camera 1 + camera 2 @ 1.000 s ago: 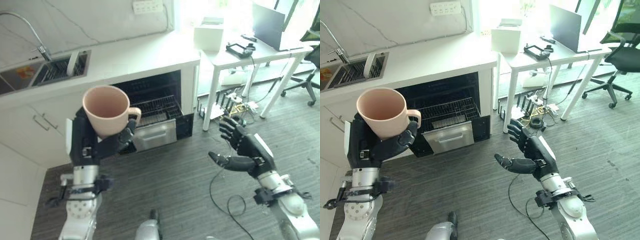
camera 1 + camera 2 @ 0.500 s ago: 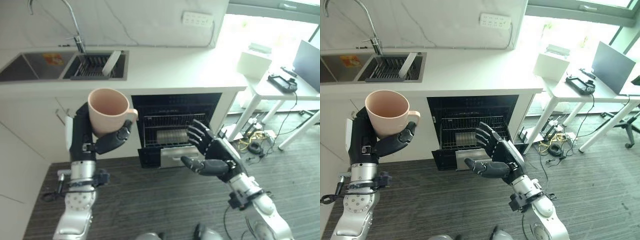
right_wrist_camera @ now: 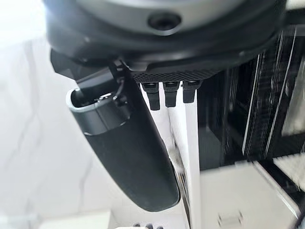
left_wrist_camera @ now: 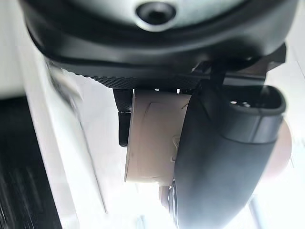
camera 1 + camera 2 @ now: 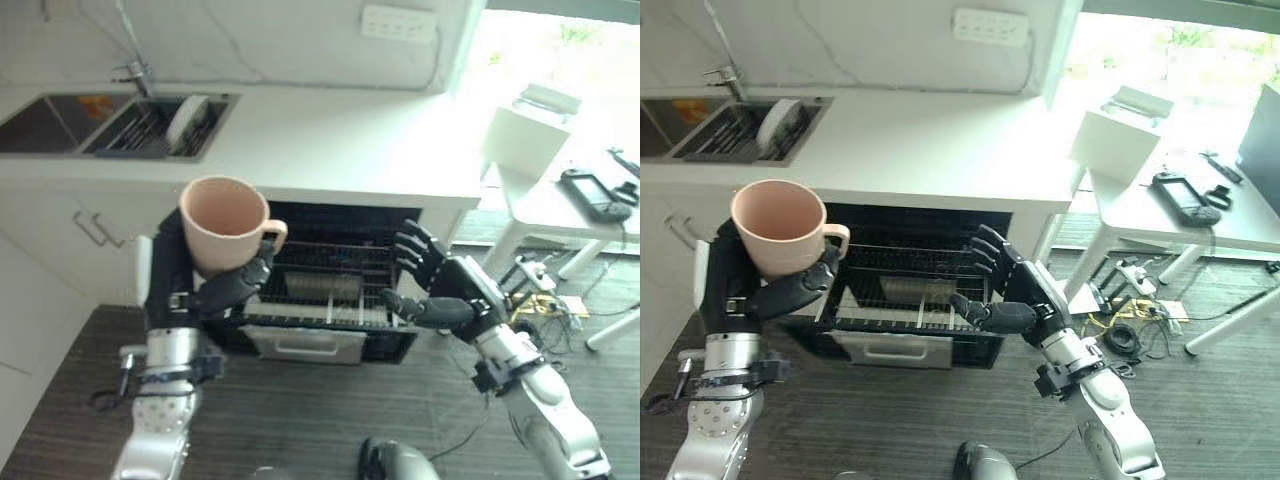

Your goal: Place the dishes in the dishwasher.

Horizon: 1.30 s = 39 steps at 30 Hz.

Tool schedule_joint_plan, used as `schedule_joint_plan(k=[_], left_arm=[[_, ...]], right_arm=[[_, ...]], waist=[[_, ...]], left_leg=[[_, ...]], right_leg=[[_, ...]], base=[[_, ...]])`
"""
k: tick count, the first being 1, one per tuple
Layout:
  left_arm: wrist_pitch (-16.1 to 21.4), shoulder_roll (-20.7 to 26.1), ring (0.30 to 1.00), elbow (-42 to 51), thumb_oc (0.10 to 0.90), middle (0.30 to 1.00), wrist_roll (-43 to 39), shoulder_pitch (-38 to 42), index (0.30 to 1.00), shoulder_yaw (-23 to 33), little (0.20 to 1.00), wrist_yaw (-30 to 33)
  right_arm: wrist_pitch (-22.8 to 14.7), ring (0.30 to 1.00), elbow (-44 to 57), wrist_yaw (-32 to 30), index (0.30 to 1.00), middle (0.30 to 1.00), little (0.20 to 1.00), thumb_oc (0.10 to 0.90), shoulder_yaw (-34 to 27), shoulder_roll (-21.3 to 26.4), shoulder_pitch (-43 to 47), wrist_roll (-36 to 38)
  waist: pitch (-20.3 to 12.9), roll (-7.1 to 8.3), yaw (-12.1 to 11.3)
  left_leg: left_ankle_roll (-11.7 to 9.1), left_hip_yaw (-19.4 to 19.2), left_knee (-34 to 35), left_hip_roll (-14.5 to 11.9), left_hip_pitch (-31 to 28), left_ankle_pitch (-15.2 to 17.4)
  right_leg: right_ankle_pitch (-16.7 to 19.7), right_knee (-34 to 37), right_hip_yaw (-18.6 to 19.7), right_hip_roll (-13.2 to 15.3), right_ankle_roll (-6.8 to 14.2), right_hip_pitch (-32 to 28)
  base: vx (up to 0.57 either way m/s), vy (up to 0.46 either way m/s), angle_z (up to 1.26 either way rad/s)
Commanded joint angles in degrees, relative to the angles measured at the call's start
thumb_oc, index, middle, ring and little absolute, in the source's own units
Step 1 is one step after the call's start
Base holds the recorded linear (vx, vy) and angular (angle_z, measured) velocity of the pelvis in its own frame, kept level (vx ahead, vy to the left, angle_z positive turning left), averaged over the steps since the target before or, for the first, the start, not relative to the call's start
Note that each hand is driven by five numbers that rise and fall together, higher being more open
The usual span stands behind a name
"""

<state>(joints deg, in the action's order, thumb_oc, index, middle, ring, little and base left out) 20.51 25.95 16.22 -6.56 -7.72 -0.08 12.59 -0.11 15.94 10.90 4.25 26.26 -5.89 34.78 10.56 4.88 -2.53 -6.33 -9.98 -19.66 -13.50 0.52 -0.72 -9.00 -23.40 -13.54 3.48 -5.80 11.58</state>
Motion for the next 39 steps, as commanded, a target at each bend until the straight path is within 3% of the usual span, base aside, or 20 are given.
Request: schedule_joint_plan(k=[1, 3, 5, 6, 9, 11, 14, 16, 21, 26, 30, 31, 32, 33, 35, 39], left_arm=[[7.19, 1.82, 0.3, 4.49, 0.4, 0.3, -3.64, 2.29, 0.3, 4.14, 0.3, 0.61], [7.76, 1.43, 0.3, 4.8, 0.4, 0.3, -2.74, 1.09, 0.3, 4.15, 0.3, 1.16], [8.1, 1.27, 0.3, 4.92, 0.4, 0.3, -3.06, 0.64, 0.3, 4.24, 0.3, 1.39], [8.61, 0.81, 0.3, 5.03, 0.4, 0.3, -4.49, 0.74, 0.3, 4.35, 0.3, 1.38], [9.81, 0.2, 0.3, 5.21, 0.4, 0.3, -3.67, 0.86, 0.3, 3.87, 0.3, 2.45], [9.51, -0.01, 0.3, 5.27, 0.4, 0.3, -4.37, 0.83, 0.3, 3.94, 0.3, 2.8], [9.44, 0.18, 0.3, 4.37, 0.4, 0.3, -5.84, 1.25, 0.3, 4.12, 0.3, 3.61], [9.59, 0.36, 0.3, 3.66, 0.4, 0.3, -5.99, 2.06, 0.3, 4.17, 0.3, 4.36], [8.62, 0.83, 0.3, 0.52, 0.4, 0.3, -3.16, 4.62, 0.3, 4.1, 0.3, 4.29], [6.75, 2.12, 0.3, -2.52, 0.4, 0.3, 0.11, 6.96, 0.3, 3.04, 0.3, 2.64], [6.5, 2.34, 0.3, -2.75, 0.4, 0.3, 0.08, 7.32, 0.3, 2.96, 0.3, 2.41], [6.46, 3.49, 0.3, -5.52, 0.4, 0.3, 8.16, 9.93, 0.3, -0.65, 0.3, 4.28], [7.03, 3.92, 0.3, -6.57, 0.4, 0.3, 10.37, 11.41, 0.3, -1.59, 0.3, 6.12], [6.7, 4.45, 0.3, -7.13, 0.4, 0.3, 11.99, 12.21, 0.3, -2.18, 0.3, 7.18], [7.22, 5.15, 0.3, -8.67, 0.4, 0.3, 12.35, 13.05, 0.3, -2.44, 0.3, 6.43], [4.92, 4.8, 0.3, -8.08, 0.4, 0.3, 14.48, 13.12, 0.3, -4.28, 0.3, 6.28]], right_arm=[[-5.78, 0.9, 6.44, 1.55, 0.9, 0.9, 0.9, 0.8, -2.6, -0.91, 1.52, 2.1], [-5.3, 0.9, 6.23, 2.22, 0.9, 0.9, 0.9, 0.8, -2.62, -0.71, 1.16, 2.12], [-5.21, 0.9, 6.08, 2.33, 0.9, 0.9, 0.9, 0.8, -2.49, -0.69, 1.08, 2.07], [-5.58, 0.9, 5.85, 2.07, 0.9, 0.9, 0.9, 0.8, -1.81, -1.24, 1.2, 0.9], [-6.48, 0.9, 6.12, 1.37, 0.9, 0.9, 0.9, 0.8, -0.82, -1.23, 1.1, -1.11], [-6.76, 0.9, 6.26, 2.46, 0.9, 0.9, 0.9, 0.8, -0.56, -0.28, 1.28, -2.38], [-6.96, 0.9, 6.14, 3.12, 0.9, 0.9, 0.9, 0.8, -1.35, 2.12, 1.33, -1.78], [-6.43, 0.9, 5.82, 3.96, 0.9, 0.9, 0.9, 0.8, -2.4, 3.21, 1.82, 0.3], [-4.94, 0.9, 5.81, 5.37, 0.9, 0.9, 0.9, 0.8, -2.96, 0.89, 2.92, 2.51], [-5.64, 0.9, 5.56, 5.56, 0.9, 0.9, 0.9, 0.8, -2.6, -2.2, 5.14, 4.23], [-5.67, 0.9, 5.66, 5.5, 0.9, 0.9, 0.9, 0.8, -2.55, -2.39, 5.3, 4.43], [-5.72, 0.9, 5.81, 7.62, 0.9, 0.9, 0.9, 0.8, 0.0, -3.53, 7.43, 6.11], [-5.72, 0.9, 5.38, 8.27, 0.9, 0.9, 0.9, 0.8, 0.37, -3.23, 8.45, 6.8], [-5.57, 0.9, 5.23, 9.12, 0.9, 0.9, 0.9, 0.8, 0.9, -3.29, 9.05, 7.29], [-6.16, 0.9, 4.31, 8.77, 0.9, 0.9, 0.9, 0.8, 2.08, -2.09, 11.11, 8.0], [-5.98, 0.9, 3.85, 9.66, 0.9, 0.9, 0.9, 0.8, 2.9, -0.88, 13.39, 9.67]], waist=[[-5.04, 0.67, 0.16], [-4.99, 0.08, -0.19], [-4.89, -0.62, -0.36], [-4.73, -1.97, -0.4], [-4.69, -3.34, -1.24], [-4.77, -3.59, -1.66], [-5.21, -3.53, -0.83], [-5.43, -3.68, -0.56], [-5.85, -3.77, -0.11], [-5.66, -3.73, -0.45], [-5.56, -3.81, -0.44], [-5.23, -4.68, 0.59], [-5.15, -4.43, 0.38], [-4.95, -3.61, 0.46], [-4.96, -2.82, -0.3], [-5.98, -2.14, -1.75]], left_leg=[[1.18, -1.58, 2.24, 2.89, -2.34, 4.11], [1.92, 0.37, 2.47, 6.09, -0.98, 5.09], [2.01, 1.56, 2.47, 6.6, 0.11, 6.33], [1.4, 2.96, 2.47, 5.76, 2.53, 7.34], [-0.71, 6.13, 2.47, 3.84, 6.59, 4.51], [-0.96, 7.62, 2.47, 3.62, 7.94, 3.96], [-0.68, 5.77, 2.47, 3.62, 7.09, 5.99], [-0.33, 6.51, 2.47, 4.66, 6.65, 7.38], [0.98, 6.38, 2.47, 5.94, 5.12, 9.9], [3.19, 7.16, 2.47, 7.8, 4.03, 11.72], [3.63, 7.2, 2.47, 7.97, 4.0, 11.72], [5.66, 7.59, 2.47, 8.93, 3.21, 12.04], [5.22, 7.22, 2.47, 8.77, 3.6, 11.67], [5.13, 7.47, 2.47, 9.65, 2.97, 12.34], [4.71, 7.16, 2.47, 9.53, 2.42, 12.72], [3.38, 6.32, 2.47, 8.69, 2.02, 12.78]], right_leg=[[2.03, 6.21, -2.6, 8.31, 11.18, -5.24], [2.09, 6.21, -1.56, 7.43, 11.23, -5.03], [1.86, 6.21, -0.98, 6.51, 11.27, -5.2], [1.36, 6.21, -0.3, 5.27, 11.32, -5.37], [0.15, 6.21, 0.01, 4.53, 11.33, -5.81], [-0.47, 6.21, 0.53, 4.69, 11.33, -6.06], [-0.07, 6.21, 0.21, 5.89, 11.5, -6.11], [0.17, 6.21, 0.61, 6.42, 11.86, -6.37], [1.05, 6.21, 1.24, 8.26, 13.54, -7.17], [3.98, 6.21, 1.04, 11.01, 16.11, -8.42], [4.64, 6.21, 0.96, 11.1, 16.28, -9.17], [11.26, 3.72, 1.25, 9.29, 14.81, -8.17], [8.95, 6.21, 0.86, 8.7, 14.5, -7.55], [10.02, 6.21, 1.98, 9.07, 14.93, -6.29], [6.12, 6.21, 3.56, 10.0, 15.37, -5.62], [2.9, 6.21, 2.56, 9.87, 15.15, -6.89]], base=[[0.07, -0.085, 0.62], [0.06, -0.035, 0.3], [0.04, 0.038, -0.31], [0.04, 0.118, -0.31], [0.03, 0.139, -0.04], [0.04, 0.149, -0.01], [0.02, 0.238, -0.27], [0.03, 0.214, -0.3], [0.06, 0.201, -0.1], [0.06, 0.214, 0.07], [0.05, 0.118, 0.07], [0.14, 0.281, -0.03], [0.18, 0.23, 0.09], [0.04, -0.114, 0.09], [0.11, -0.153, -0.24], [0.09, -0.134, 0.02]])
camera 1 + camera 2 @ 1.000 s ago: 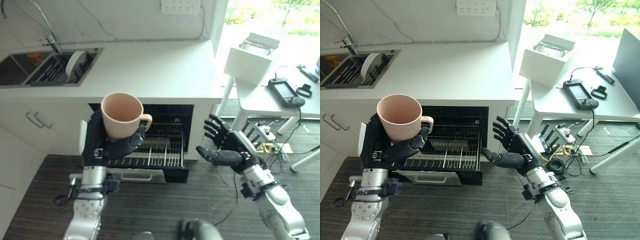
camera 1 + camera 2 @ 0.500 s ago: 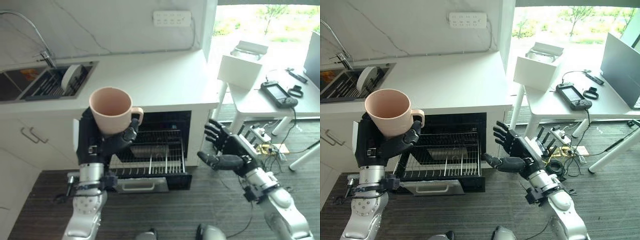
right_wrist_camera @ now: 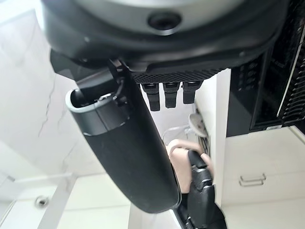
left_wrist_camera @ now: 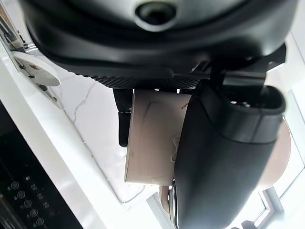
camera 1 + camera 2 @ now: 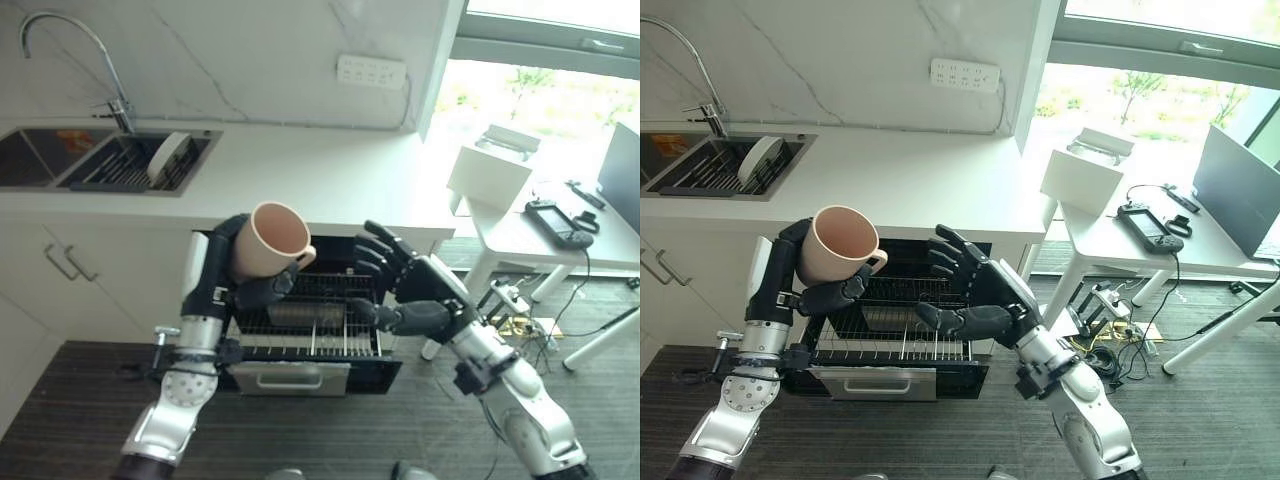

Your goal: Place the dishes in the dishwasher.

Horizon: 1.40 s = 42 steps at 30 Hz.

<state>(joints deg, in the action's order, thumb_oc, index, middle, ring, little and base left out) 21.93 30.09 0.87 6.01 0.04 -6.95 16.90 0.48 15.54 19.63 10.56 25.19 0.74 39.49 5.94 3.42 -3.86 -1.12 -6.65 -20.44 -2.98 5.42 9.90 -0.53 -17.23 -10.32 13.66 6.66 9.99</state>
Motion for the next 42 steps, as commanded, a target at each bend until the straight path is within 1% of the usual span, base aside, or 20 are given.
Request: schedule_joint_plan(k=[1, 4, 5, 7, 12, 15, 17, 25, 28, 33, 36, 42], left_arm=[[3.44, 0.56, 0.3, 7.22, 0.4, 0.3, 2.65, 5.22, 0.3, 2.29, 0.3, 1.93], [2.75, 0.45, 0.3, 6.6, 0.4, 0.3, 3.99, 4.8, 0.3, 0.84, 0.3, 1.37], [3.16, 0.37, 0.3, 5.53, 0.4, 0.3, 4.73, 4.95, 0.3, -0.56, 0.3, 1.2], [3.23, 0.3, 0.3, 5.39, 0.4, 0.3, 5.4, 5.12, 0.3, -1.38, 0.3, 0.75], [3.53, 0.32, 0.3, 5.16, 0.4, 0.3, 7.17, 5.36, 0.3, -3.71, 0.3, 0.83], [4.47, 0.61, 0.3, 5.34, 0.4, 0.3, 9.46, 6.04, 0.3, -5.68, 0.3, 2.28], [5.08, 0.53, 0.3, 5.39, 0.4, 0.3, 9.43, 6.92, 0.3, -6.71, 0.3, 2.7], [4.56, 0.58, 0.3, 5.86, 0.4, 0.3, 10.08, 7.41, 0.3, -8.02, 0.3, 2.93], [4.38, 0.43, 0.3, 5.94, 0.4, 0.3, 10.18, 7.69, 0.3, -8.49, 0.3, 2.61], [4.11, 0.42, 0.3, 6.09, 0.4, 0.3, 10.02, 8.04, 0.3, -9.04, 0.3, 2.92], [3.9, -0.07, 0.3, 6.23, 0.4, 0.3, 10.16, 8.24, 0.3, -9.61, 0.3, 3.41], [3.11, -0.46, 0.3, 6.88, 0.4, 0.3, 10.28, 8.2, 0.3, -9.85, 0.3, 4.26]], right_arm=[[-6.45, 0.9, 4.25, 0.94, 0.9, 0.9, 0.9, 0.8, -3.2, 0.22, 7.12, 4.87], [-5.86, 0.9, 4.68, 0.98, 0.9, 0.9, 0.9, 0.8, -2.36, 0.5, 7.98, 5.4], [-5.67, 0.9, 4.92, 0.64, 0.9, 0.9, 0.9, 0.8, -1.87, 0.47, 8.32, 5.29], [-5.8, 0.9, 4.92, 0.31, 0.9, 0.9, 0.9, 0.8, -1.54, 0.46, 8.45, 5.05], [-6.12, 0.9, 4.55, -1.26, 0.9, 0.9, 0.9, 0.8, -0.63, 0.08, 8.49, 1.19], [-6.15, 0.9, 4.28, -1.96, 0.9, 0.9, 0.9, 0.8, 0.36, 0.82, 9.01, -0.64], [-6.21, 0.9, 3.72, -2.98, 0.9, 0.9, 0.9, 0.8, 1.33, 0.75, 9.74, -2.15], [-4.37, 0.9, 3.91, -3.87, 0.9, 0.9, 0.9, 0.8, 2.72, 0.32, 9.83, -4.11], [-5.23, 0.9, 3.91, -4.51, 0.9, 0.9, 0.9, 0.8, 3.34, 0.38, 10.07, -7.09], [-4.82, 0.9, 4.84, -5.45, 0.9, 0.9, 0.9, 0.8, 4.03, 0.83, 10.83, -9.46], [-3.44, 0.9, 4.89, -7.33, 0.9, 0.9, 0.9, 0.8, 4.67, -0.01, 10.78, -7.79], [-1.65, 0.9, 4.42, -9.15, 0.9, 0.9, 0.9, 0.8, 5.69, -1.5, 9.86, -7.91]], waist=[[-1.48, -0.6, -0.63], [-1.87, -0.54, -1.0], [-1.94, -0.51, -1.02], [-1.96, -0.54, -1.01], [-2.05, -0.86, -0.52], [-2.01, -0.98, -0.42], [-2.01, -1.07, -0.56], [-2.04, -1.17, -0.69], [-2.08, -1.16, -0.74], [-2.02, -1.19, -0.65], [-1.92, -1.29, -0.65], [-1.85, -1.48, -0.55]], left_leg=[[-1.97, 2.76, 3.25, -2.02, -3.04, 2.29], [-2.39, 2.4, 3.25, -2.47, -3.22, 2.31], [-2.46, 2.44, 3.25, -2.67, -3.24, 2.16], [-2.57, 2.46, 3.25, -2.86, -3.29, 2.18], [-2.84, 2.76, 3.25, -3.53, -3.6, 2.4], [-3.22, 3.07, 3.25, -3.92, -3.74, 2.45], [-3.44, 3.27, 3.25, -4.06, -3.71, 2.41], [-3.67, 3.47, 3.25, -4.49, -3.78, 2.42], [-3.71, 3.46, 3.25, -4.58, -3.75, 2.4], [-3.76, 3.42, 3.25, -4.7, -3.71, 2.37], [-3.75, 3.29, 3.25, -4.79, -3.72, 2.33], [-3.73, 3.02, 3.25, -4.94, -3.69, 2.27]], right_leg=[[-5.76, 0.04, -0.69, -0.38, 2.63, -5.36], [-6.43, 0.04, -0.45, -1.0, 2.06, -5.62], [-6.39, 0.04, -0.47, -1.14, 1.97, -5.71], [-6.41, 0.04, -0.66, -1.15, 1.91, -5.72], [-6.74, 0.04, -0.52, -1.61, 1.65, -5.96], [-6.97, 0.04, -0.71, -1.78, 1.51, -6.26], [-7.1, 0.04, -0.92, -1.73, 1.45, -6.44], [-7.4, 0.04, -1.23, -1.67, 1.37, -6.79], [-7.46, 0.04, -1.22, -1.66, 1.36, -6.78], [-7.56, 0.04, -1.0, -1.76, 1.31, -6.74], [-7.57, 0.04, -0.88, -1.73, 1.29, -6.76], [-7.62, 0.04, -0.88, -1.65, 1.31, -6.77]], base=[[0.07, -0.103, 0.0], [0.09, -0.107, -0.04], [0.08, -0.099, -0.02], [0.05, -0.073, -0.04], [0.04, -0.04, 0.0], [0.02, -0.038, 0.01], [0.0, -0.015, 0.02], [0.0, -0.001, 0.01], [0.0, 0.0, 0.0], [0.0, 0.0, 0.01], [0.0, 0.0, 0.0], [0.0, 0.0, 0.0]])
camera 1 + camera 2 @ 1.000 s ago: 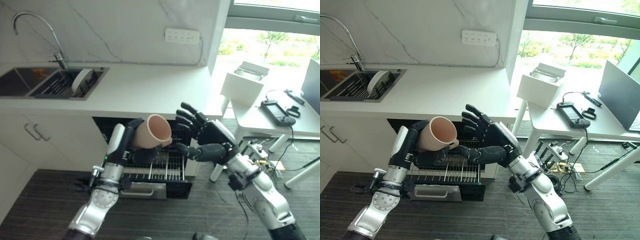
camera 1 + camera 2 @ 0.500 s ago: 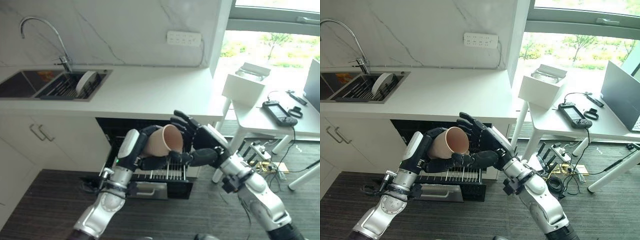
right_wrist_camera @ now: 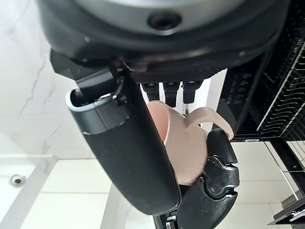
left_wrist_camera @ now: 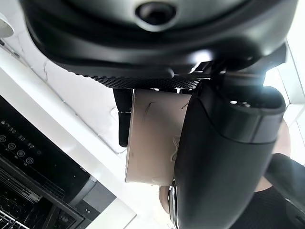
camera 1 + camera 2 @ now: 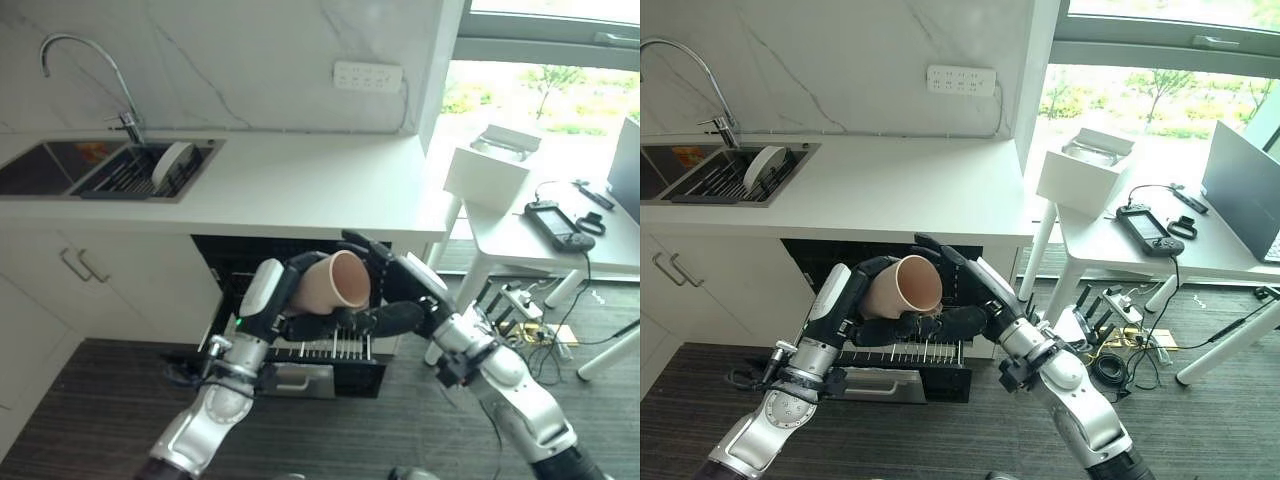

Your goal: Place the dishes in the dishwasher.

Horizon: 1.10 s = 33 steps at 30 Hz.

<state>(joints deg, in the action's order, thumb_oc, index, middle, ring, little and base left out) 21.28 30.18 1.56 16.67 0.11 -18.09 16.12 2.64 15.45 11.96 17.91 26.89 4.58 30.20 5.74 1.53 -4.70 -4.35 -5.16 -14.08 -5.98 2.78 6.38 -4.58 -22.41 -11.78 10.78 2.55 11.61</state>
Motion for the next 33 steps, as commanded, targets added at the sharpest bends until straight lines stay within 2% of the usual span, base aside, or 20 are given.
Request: schedule_joint_plan(k=[1, 15, 23, 29, 33], left_arm=[[3.75, -0.49, 0.3, 6.19, 0.4, 0.3, -0.48, 8.12, 0.3, 1.26, 0.3, 5.38], [3.33, -1.41, 0.3, 6.46, 0.4, 0.3, 0.32, 9.01, 0.3, -1.58, 0.3, 7.22], [2.83, -1.58, 0.3, 6.07, 0.4, 0.3, 0.17, 9.93, 0.3, -3.44, 0.3, 6.16], [2.95, -1.66, 0.3, 5.83, 0.4, 0.3, 0.01, 10.14, 0.3, -5.2, 0.3, 4.58], [3.42, -1.71, 0.3, 5.26, 0.4, 0.3, 0.42, 10.07, 0.3, -6.11, 0.3, 4.16]], right_arm=[[-3.42, 0.9, 4.38, -1.81, 0.9, 0.9, 0.9, 0.8, -1.43, -3.29, 5.84, 1.65], [0.49, 0.9, 4.3, -5.48, 0.9, 0.9, 0.9, 0.8, 0.94, -5.24, 5.41, 8.91], [0.5, 0.9, 4.35, -4.22, 0.9, 0.9, 0.9, 0.8, 1.75, -6.29, 5.96, 12.11], [2.84, 0.9, 4.52, -2.78, 0.9, 0.9, 0.9, 0.8, 2.13, -7.61, 6.63, 22.66], [2.7, 0.9, 4.21, -0.74, 0.9, 0.9, 0.9, 0.8, 2.21, -8.75, 6.33, 28.56]], waist=[[-1.6, 0.36, 0.35], [-1.46, 0.4, 0.68], [-1.51, 0.3, 0.66], [-1.64, 0.3, 0.2], [-1.73, 0.28, 0.12]], left_leg=[[-0.48, 1.49, -3.11, -1.96, -1.01, 5.76], [-0.31, 1.12, -3.11, -1.85, -0.88, 5.78], [-0.22, 1.1, -3.11, -1.69, -0.68, 5.61], [-0.27, 1.09, -3.11, -1.7, -0.58, 5.52], [-0.22, 1.1, -3.11, -1.68, -0.51, 5.46]], right_leg=[[-3.55, 5.22, 0.61, 1.22, 5.44, -8.38], [-3.69, 5.22, 0.73, 1.12, 5.3, -8.4], [-3.75, 5.22, 0.73, 1.06, 5.24, -8.37], [-3.82, 5.22, 0.21, 1.26, 5.25, -8.55], [-3.84, 5.22, 0.01, 1.25, 5.21, -8.54]], base=[[0.0, 0.0, 0.0], [0.0, 0.0, 0.0], [0.0, 0.0, 0.0], [0.0, 0.0, 0.0], [0.0, 0.0, 0.0]])
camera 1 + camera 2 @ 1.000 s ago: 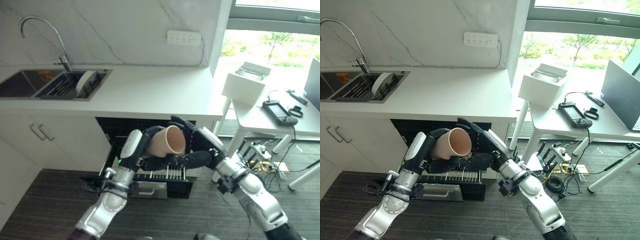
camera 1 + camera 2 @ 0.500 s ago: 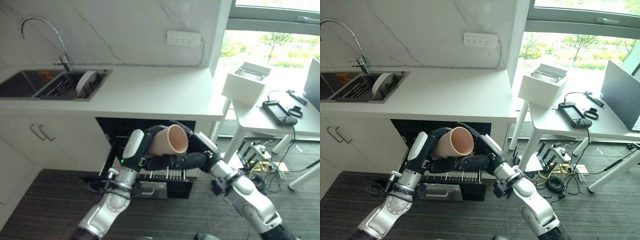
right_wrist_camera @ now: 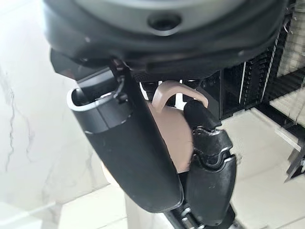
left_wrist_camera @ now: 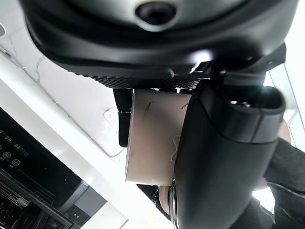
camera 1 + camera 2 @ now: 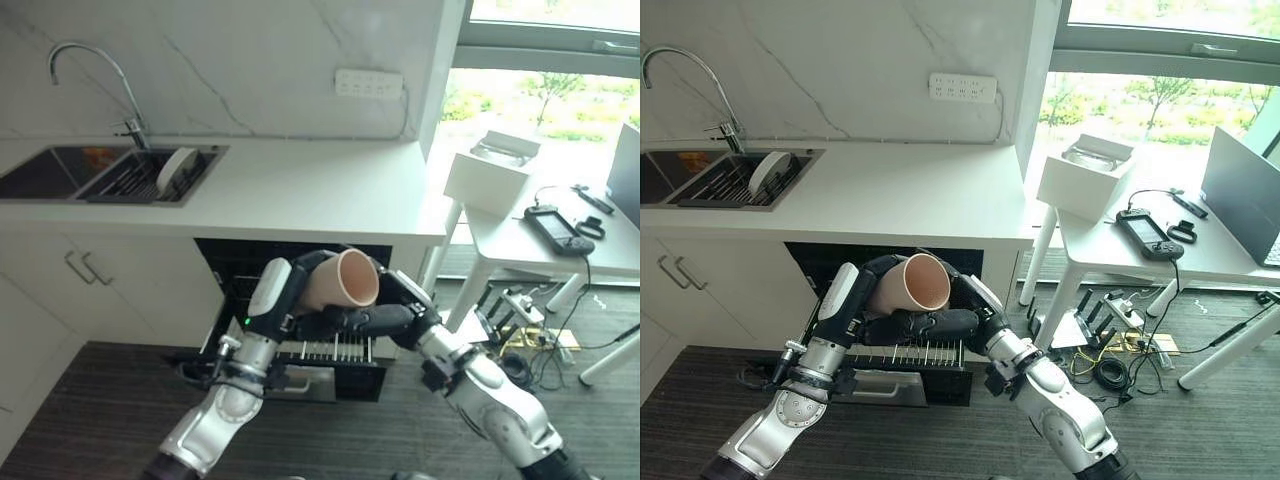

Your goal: Place the dishes in the dishwasher.

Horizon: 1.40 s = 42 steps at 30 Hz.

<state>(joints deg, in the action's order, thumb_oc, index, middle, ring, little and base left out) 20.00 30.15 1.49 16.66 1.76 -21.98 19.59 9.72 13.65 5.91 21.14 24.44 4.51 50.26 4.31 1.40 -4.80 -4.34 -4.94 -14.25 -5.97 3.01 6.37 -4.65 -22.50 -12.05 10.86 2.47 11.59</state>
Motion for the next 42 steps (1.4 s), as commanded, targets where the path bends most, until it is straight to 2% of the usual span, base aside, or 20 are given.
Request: schedule_joint_plan(k=[1, 2, 3, 6, 9, 10, 11, 17, 22, 23, 26, 29, 31, 36, 42], left_arm=[[4.83, -1.59, 0.3, 5.17, 0.4, 0.3, 0.39, 8.37, 0.3, -2.35, 0.3, 0.53], [5.01, -1.62, 0.3, 4.89, 0.4, 0.3, 0.41, 8.29, 0.3, -2.57, 0.3, 0.3], [5.34, -1.62, 0.3, 4.36, 0.4, 0.3, 0.41, 8.06, 0.3, -2.98, 0.3, 0.45], [5.91, -1.64, 0.3, 4.12, 0.4, 0.3, 0.6, 7.81, 0.3, -3.41, 0.3, -0.08], [5.77, -1.58, 0.3, 4.19, 0.4, 0.3, 1.56, 7.91, 0.3, -4.15, 0.3, -1.22], [5.63, -1.47, 0.3, 4.3, 0.4, 0.3, 2.41, 7.92, 0.3, -4.46, 0.3, -2.06], [5.24, -1.13, 0.3, 4.49, 0.4, 0.3, 3.54, 8.19, 0.3, -5.11, 0.3, -2.99], [4.68, -1.08, 0.3, 4.09, 0.4, 0.3, 5.26, 8.42, 0.3, -6.84, 0.3, -4.95], [1.28, -0.54, 0.3, 7.18, 0.4, 0.3, 2.85, 8.42, 0.3, -5.51, 0.3, -7.96], [0.31, -0.42, 0.9, 8.12, 0.8, 0.9, 2.19, 8.28, 0.9, -4.68, 0.9, -8.55], [0.35, 0.27, 0.9, 10.01, 0.8, 0.9, 2.28, 7.59, 0.9, -2.24, 0.9, -9.68], [5.05, 2.08, 0.9, 12.49, 0.8, 0.9, 4.34, 5.37, 0.9, 1.01, 0.9, -11.24], [6.7, 3.57, 0.9, 12.9, 0.8, 0.9, 5.06, 3.38, 0.9, 3.58, 0.9, -11.1], [7.76, 5.44, 0.9, 11.21, 0.8, 0.9, 5.85, -0.84, 0.9, 7.3, 0.9, -9.31], [7.97, 6.06, 0.9, 8.08, 0.8, 0.9, 5.9, -5.2, 0.9, 12.49, 0.9, -5.45]], right_arm=[[-4.27, 0.9, 5.94, 5.68, 0.9, 0.9, 0.9, 0.8, -1.06, -6.49, 6.31, 9.71], [-4.08, 0.9, 5.97, 6.19, 0.9, 0.9, 0.9, 0.8, -0.97, -6.97, 6.26, 11.67], [-3.87, 0.9, 6.01, 8.78, 0.9, 0.9, 0.9, 0.8, -0.8, -7.74, 5.98, 16.85], [-5.05, 0.9, 5.93, 8.92, 0.9, 0.9, 0.9, 0.8, -0.38, -8.53, 5.78, 18.15], [-5.21, 0.9, 5.67, 8.65, 0.9, 0.9, 0.9, 0.8, 0.07, -8.93, 5.8, 16.21], [-5.58, 0.516, 5.63, 8.51, 0.516, 0.516, 0.516, 0.544, 0.29, -9.0, 5.69, 14.61], [-6.22, 0.3, 5.77, 8.57, 0.3, 0.3, 0.3, 0.4, 0.36, -8.67, 5.67, 13.53], [-6.56, 0.3, 5.93, 8.59, 0.3, 0.3, 0.3, 0.4, 0.15, -8.2, 5.5, 13.81], [-7.26, 0.3, 6.3, 7.56, 0.3, 0.3, 0.3, 0.4, -0.18, -8.0, 5.18, 13.57], [-7.42, 0.3, 6.44, 7.25, 0.3, 0.3, 0.3, 0.4, -0.51, -7.85, 4.89, 13.59], [-8.15, 0.3, 6.45, 5.69, 0.3, 0.3, 0.3, 0.4, -2.05, -7.75, 4.14, 13.81], [-8.64, 0.3, 6.85, 4.53, 0.3, 0.3, 0.3, 0.4, -4.39, -7.09, 2.92, 13.08], [-9.23, 0.3, 6.34, 4.36, 0.3, 0.3, 0.3, 0.4, -5.63, -6.88, 1.81, 13.25], [-11.01, 0.3, 4.7, 5.08, 0.3, 0.3, 0.3, 0.4, -8.1, -6.54, 0.11, 13.15], [-13.54, 0.3, 2.72, 4.51, 0.3, 0.3, 0.3, 0.4, -11.93, -6.51, -0.26, 12.66]], waist=[[-0.32, 0.4, 0.18], [-0.37, 0.36, 0.1], [-0.43, 0.3, 0.03], [-0.51, 0.23, -0.16], [-0.57, 0.09, -0.15], [-0.59, 0.03, -0.08], [-0.6, -0.08, 0.17], [-0.73, -0.45, 0.66], [-0.74, -0.76, 0.48], [-0.77, -0.83, 0.44], [-0.71, -0.98, 0.21], [-0.56, -1.2, 0.1], [-0.58, -1.43, 0.1], [-0.52, -1.81, 0.24], [-0.73, -2.16, -0.68]], left_leg=[[-0.24, 0.84, -2.94, -1.72, -0.71, 5.43], [-0.23, 0.87, -2.94, -1.69, -0.68, 5.34], [-0.24, 0.87, -2.94, -1.69, -0.66, 5.25], [-0.19, 0.9, -2.94, -1.65, -0.63, 5.26], [-0.18, 0.99, -2.94, -1.57, -0.5, 5.14], [-0.15, 0.96, -2.94, -1.53, -0.43, 5.08], [-0.17, 0.76, -2.94, -1.64, -0.39, 4.96], [-0.22, 0.39, -2.94, -1.72, -0.31, 4.89], [-0.21, 0.45, -2.94, -1.67, -0.1, 4.8], [-0.19, 0.42, -2.94, -1.7, -0.04, 4.74], [-0.27, 0.46, -2.94, -1.8, 0.07, 4.6], [-0.27, 0.58, -2.94, -1.75, 0.12, 4.52], [-0.29, 0.47, -2.94, -1.8, 0.1, 4.51], [-0.22, 0.59, -2.94, -1.81, 0.17, 4.3], [-0.25, 1.24, -2.94, -1.66, 0.39, 4.1]], right_leg=[[-3.78, 5.31, 0.19, 1.19, 5.31, -8.54], [-3.76, 5.31, 0.16, 1.2, 5.3, -8.53], [-3.77, 5.31, 0.09, 1.19, 5.27, -8.57], [-3.75, 5.31, -0.04, 1.27, 5.32, -8.58], [-3.73, 5.31, -0.01, 1.26, 5.27, -8.49], [-3.74, 5.31, 0.08, 1.17, 5.25, -8.45], [-3.72, 5.31, 0.19, 1.11, 5.25, -8.38], [-3.78, 5.31, 0.29, 1.08, 5.29, -8.28], [-3.8, 5.31, 0.14, 1.24, 5.39, -8.16], [-3.78, 5.31, 0.1, 1.25, 5.4, -8.13], [-3.75, 5.31, -0.12, 1.32, 5.37, -8.15], [-3.67, 5.31, -0.29, 1.43, 5.33, -8.1], [-3.66, 5.31, -0.36, 1.44, 5.3, -8.15], [-3.63, 5.31, -0.36, 1.3, 5.1, -8.28], [-3.76, 5.31, -0.9, 1.52, 4.77, -8.5]], base=[[-0.01, -0.008, 0.04], [-0.01, -0.007, 0.06], [0.0, -0.004, 0.06], [0.0, -0.005, 0.04], [0.0, -0.002, 0.05], [0.0, 0.003, 0.03], [0.0, 0.0, 0.0], [0.0, 0.0, 0.0], [0.0, 0.0, 0.0], [0.0, 0.0, 0.0], [0.0, 0.0, 0.0], [-0.02, -0.008, 0.0], [-0.02, 0.0, 0.0], [0.0, 0.007, 0.0], [0.0, 0.005, 0.0]])
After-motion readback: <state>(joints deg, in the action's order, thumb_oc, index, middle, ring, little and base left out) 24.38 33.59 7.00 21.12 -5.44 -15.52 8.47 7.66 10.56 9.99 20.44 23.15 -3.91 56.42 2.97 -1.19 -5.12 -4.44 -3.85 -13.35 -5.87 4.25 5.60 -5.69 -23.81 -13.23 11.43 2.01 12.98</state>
